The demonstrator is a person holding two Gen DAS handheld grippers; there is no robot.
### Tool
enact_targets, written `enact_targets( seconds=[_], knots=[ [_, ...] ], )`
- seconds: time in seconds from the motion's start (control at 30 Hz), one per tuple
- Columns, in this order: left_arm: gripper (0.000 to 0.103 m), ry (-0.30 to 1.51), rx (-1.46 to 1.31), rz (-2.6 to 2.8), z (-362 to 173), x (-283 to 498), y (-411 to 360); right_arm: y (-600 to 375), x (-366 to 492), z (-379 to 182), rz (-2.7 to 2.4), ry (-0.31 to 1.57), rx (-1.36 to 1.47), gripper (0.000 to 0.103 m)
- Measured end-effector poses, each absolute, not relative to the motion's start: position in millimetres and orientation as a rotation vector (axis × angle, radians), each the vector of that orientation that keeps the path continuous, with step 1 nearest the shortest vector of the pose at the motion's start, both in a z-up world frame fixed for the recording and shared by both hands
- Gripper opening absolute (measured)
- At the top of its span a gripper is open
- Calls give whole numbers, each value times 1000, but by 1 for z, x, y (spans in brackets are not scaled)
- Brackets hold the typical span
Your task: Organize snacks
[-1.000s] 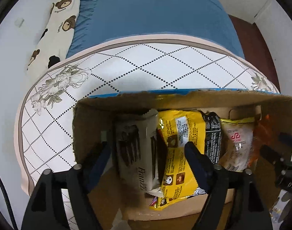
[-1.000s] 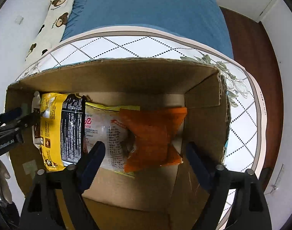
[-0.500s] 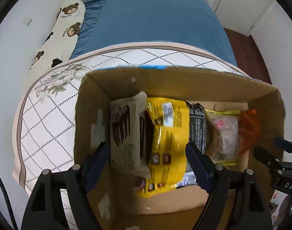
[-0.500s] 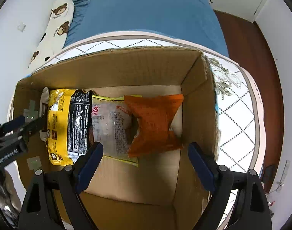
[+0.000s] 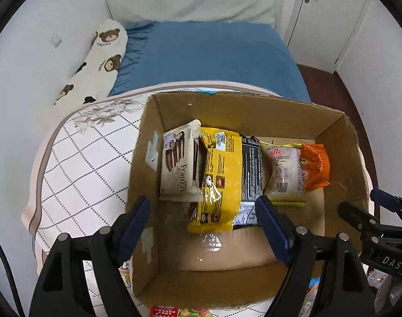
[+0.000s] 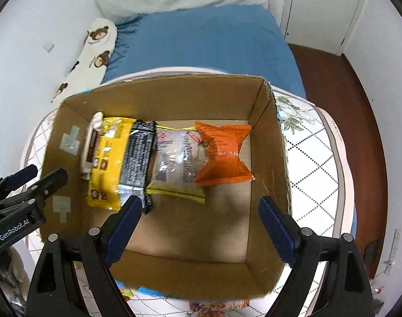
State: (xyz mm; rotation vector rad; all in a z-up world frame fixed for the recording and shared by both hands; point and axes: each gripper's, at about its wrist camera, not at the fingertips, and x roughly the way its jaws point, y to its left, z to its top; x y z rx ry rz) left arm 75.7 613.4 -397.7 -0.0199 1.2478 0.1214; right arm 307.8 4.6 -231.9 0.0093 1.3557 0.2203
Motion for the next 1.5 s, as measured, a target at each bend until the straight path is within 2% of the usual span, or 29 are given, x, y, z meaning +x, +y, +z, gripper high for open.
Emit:
enact_targets(
  seconds=[0.4,0.67,0.8,1.03,1.17,1.37,1.5],
  knots=[
    [80,1122,-33,82,-329,10,595,3,241,-166,260,1205,19,92],
    [80,1100,-34,91,-307,-33,591,-6,198,-155,292,1207,98,92],
    [80,1149,-21,147,-329,-59,603,-17,178,-185,281,1283,143,92],
    [80,1436,-17,209,-434,-105,636,-54,137,-282,199,1478,272,92],
    [80,1569,-79,248,-478,-129,648,-86,129,-333,124,1582,520,92],
    [80,1609,-157,263,-496,-129,656,-118,129,-390,-36,1639,868,91],
    [80,1622,-162,263,-502,-121,656,-116,130,-417,-116,1650,957,87]
  ],
)
